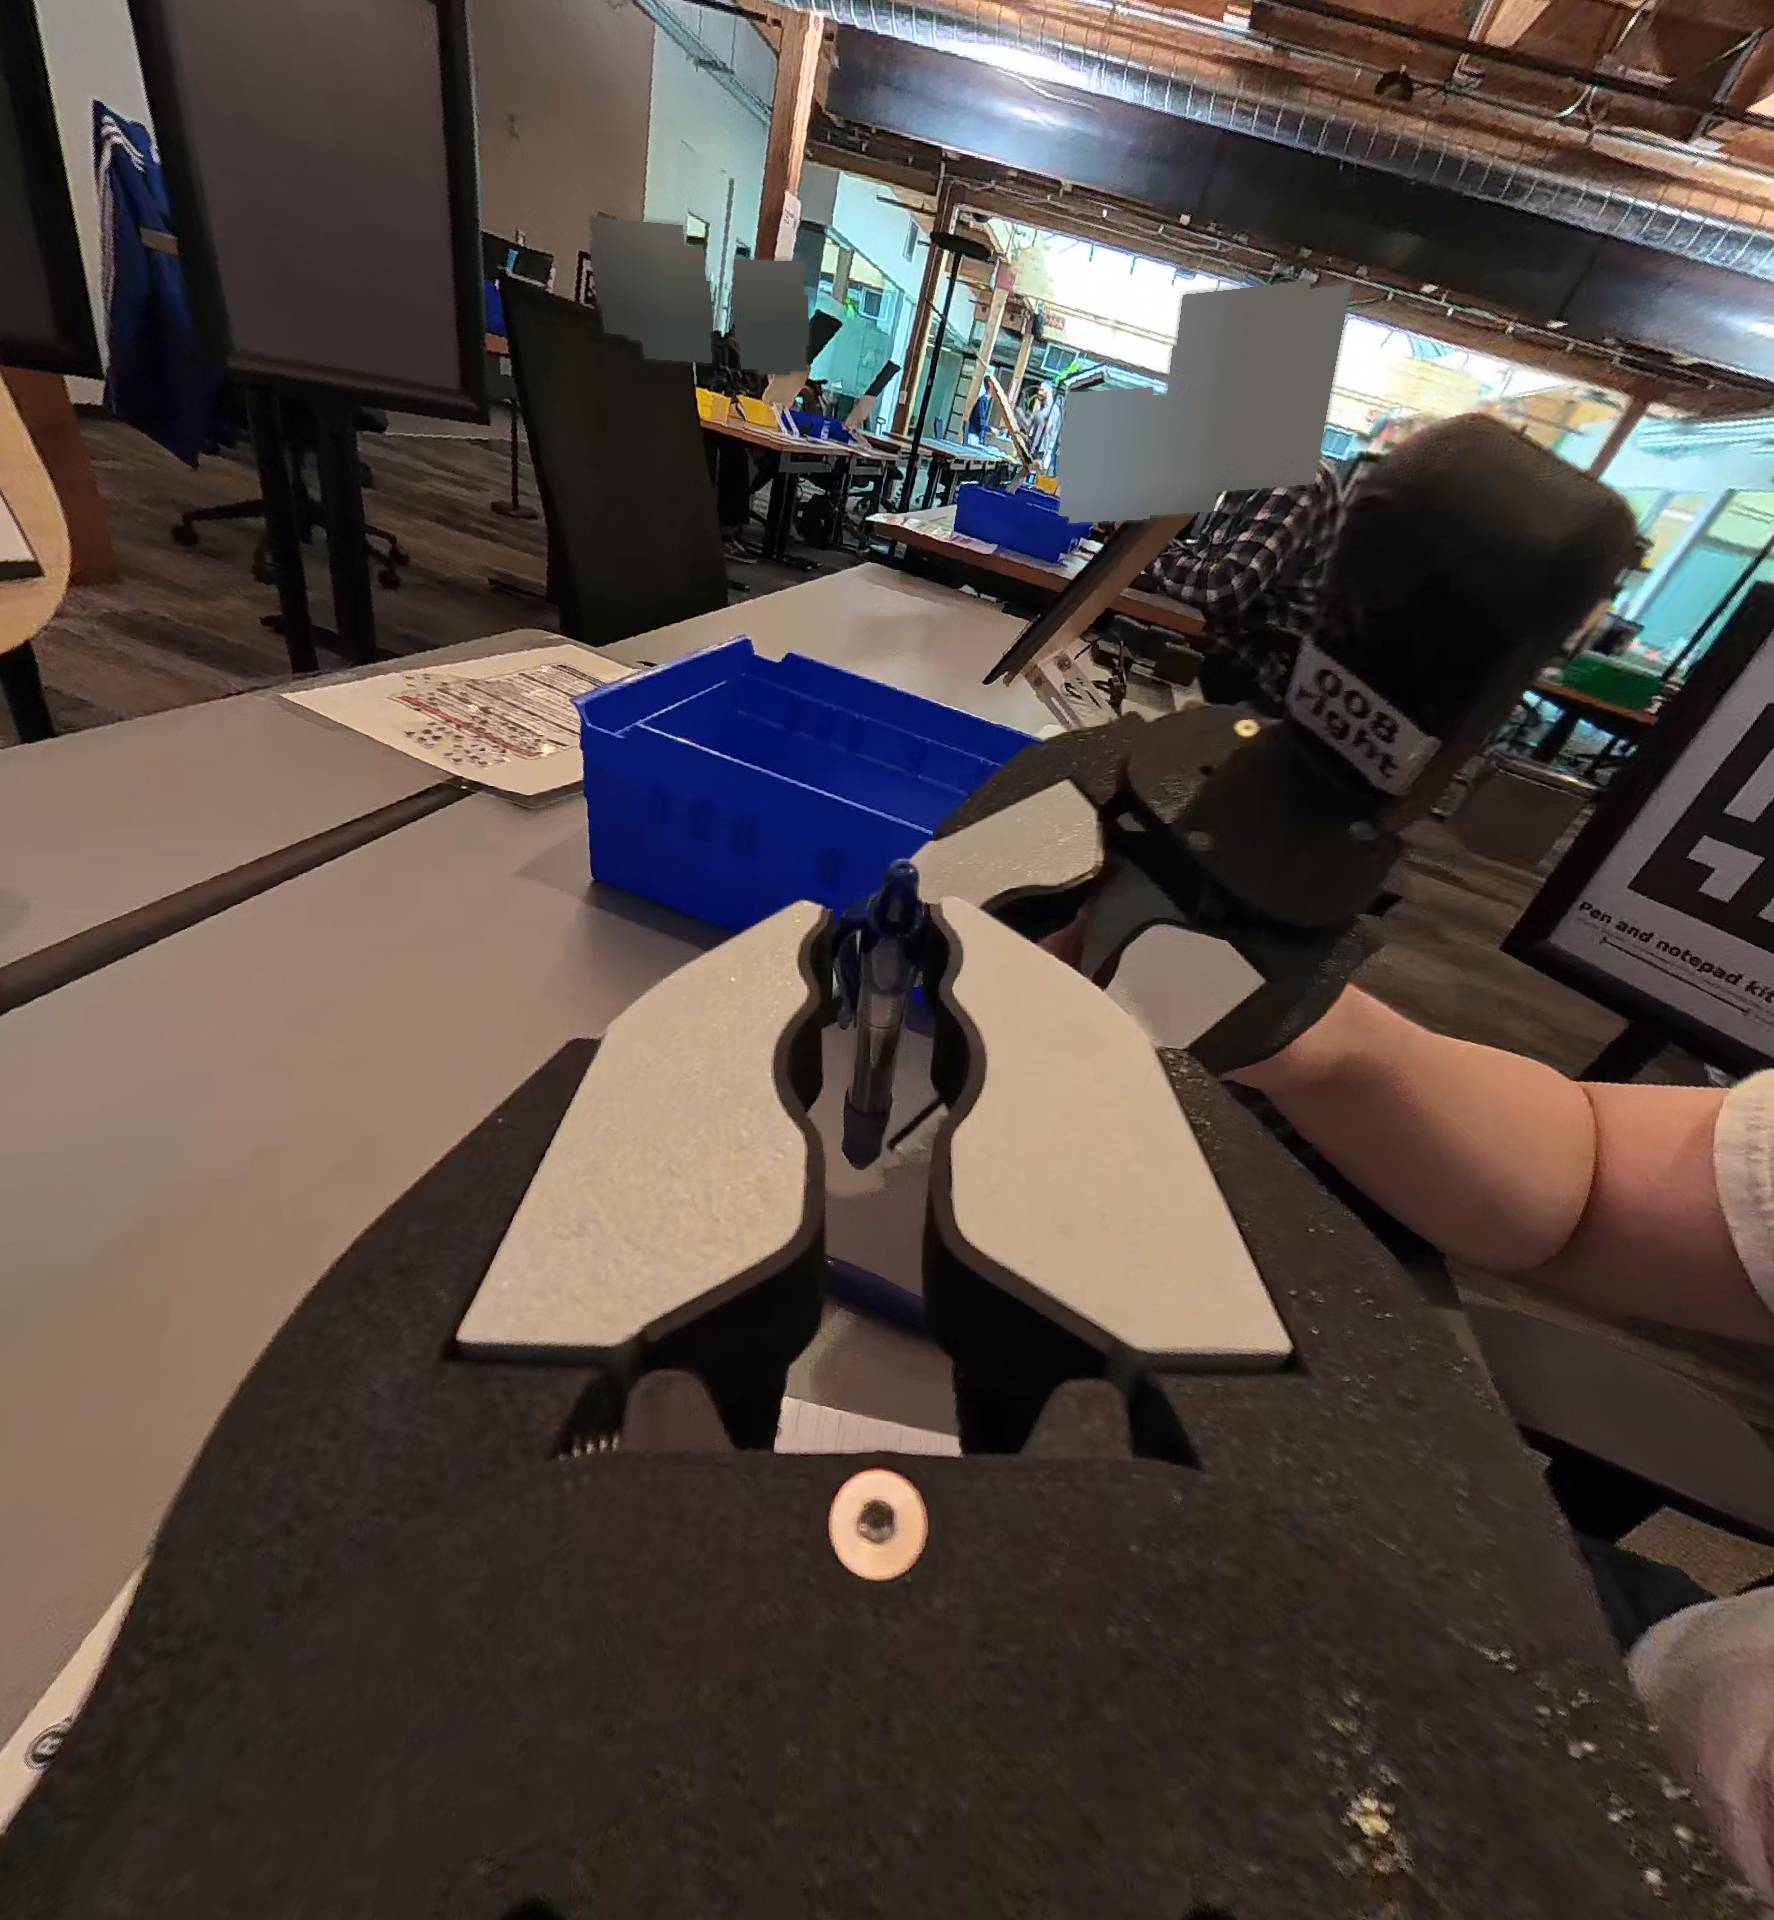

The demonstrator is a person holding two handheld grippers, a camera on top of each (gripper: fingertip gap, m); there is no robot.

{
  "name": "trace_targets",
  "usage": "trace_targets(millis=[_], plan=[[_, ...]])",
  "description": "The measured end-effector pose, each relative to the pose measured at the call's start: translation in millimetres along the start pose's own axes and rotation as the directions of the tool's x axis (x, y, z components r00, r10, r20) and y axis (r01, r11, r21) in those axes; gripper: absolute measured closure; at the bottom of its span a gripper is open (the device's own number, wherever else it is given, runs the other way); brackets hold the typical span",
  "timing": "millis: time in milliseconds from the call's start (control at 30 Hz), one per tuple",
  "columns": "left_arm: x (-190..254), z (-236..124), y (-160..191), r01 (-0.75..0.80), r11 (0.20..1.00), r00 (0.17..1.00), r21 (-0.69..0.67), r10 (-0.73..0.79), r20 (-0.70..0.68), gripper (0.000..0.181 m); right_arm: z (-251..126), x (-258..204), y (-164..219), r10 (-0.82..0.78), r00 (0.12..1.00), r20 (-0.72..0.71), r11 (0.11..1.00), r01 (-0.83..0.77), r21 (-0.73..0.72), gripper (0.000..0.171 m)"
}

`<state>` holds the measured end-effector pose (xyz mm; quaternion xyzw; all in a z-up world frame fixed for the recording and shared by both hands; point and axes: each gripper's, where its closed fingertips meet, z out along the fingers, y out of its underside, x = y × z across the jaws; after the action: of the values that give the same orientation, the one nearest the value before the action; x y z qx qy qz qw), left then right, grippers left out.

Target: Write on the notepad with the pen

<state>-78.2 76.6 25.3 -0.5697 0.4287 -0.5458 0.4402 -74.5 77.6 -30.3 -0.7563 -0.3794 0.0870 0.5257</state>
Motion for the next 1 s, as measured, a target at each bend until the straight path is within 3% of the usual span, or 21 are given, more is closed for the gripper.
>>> trace_targets(millis=[133, 267, 367, 533, 600, 800, 933, 1000], plan=[[13.2, 2.1, 2.0, -0.005, 0.999, 0.997, -0.032, 0.002, -0.075, 0.166, 2.0, -15.5, -10.7, 0.081, 0.980, 0.182, 0.987, -0.105, 0.123, 0.134], [28.9, 2.2, 3.3, -0.017, 0.998, 0.986, -0.057, 0.008, -0.164, 0.166, -6.7, -24.2, -18.4, 0.184, 0.900, 0.394, 0.949, -0.267, 0.167, 0.137], [35.8, 0.6, 1.8, -0.036, 0.997, 0.980, -0.062, 0.023, -0.200, 0.166, -16.4, -26.0, -21.5, 0.221, 0.818, 0.530, 0.917, -0.360, 0.174, 0.141], [45.8, -0.4, 1.3, -0.052, 0.997, 0.968, -0.063, 0.035, -0.249, 0.166, -23.2, -37.9, -17.7, 0.199, 0.724, 0.660, 0.911, -0.385, 0.148, 0.142], [46.7, -0.2, 1.8, -0.062, 0.996, 0.968, -0.066, 0.044, -0.249, 0.166, -28.3, -45.7, -19.0, 0.164, 0.686, 0.709, 0.912, -0.379, 0.156, 0.160], [44.8, -2.6, -5.0, -0.006, 0.999, 0.966, -0.033, -0.002, -0.257, 0.162, -30.9, -42.2, -25.0, 0.157, 0.719, 0.677, 0.909, -0.372, 0.185, 0.161], [30.4, -5.2, -11.4, -0.042, 0.999, 0.985, -0.017, 0.038, -0.170, 0.128, -26.5, -17.3, -26.1, 0.241, 0.767, 0.595, 0.870, -0.442, 0.218, 0.161], [20.7, -5.9, -13.5, -0.084, 0.996, 0.991, 0.003, 0.084, -0.101, 0.121, -30.3, 0.1, -31.2, 0.293, 0.770, 0.567, 0.813, -0.513, 0.277, 0.161]])
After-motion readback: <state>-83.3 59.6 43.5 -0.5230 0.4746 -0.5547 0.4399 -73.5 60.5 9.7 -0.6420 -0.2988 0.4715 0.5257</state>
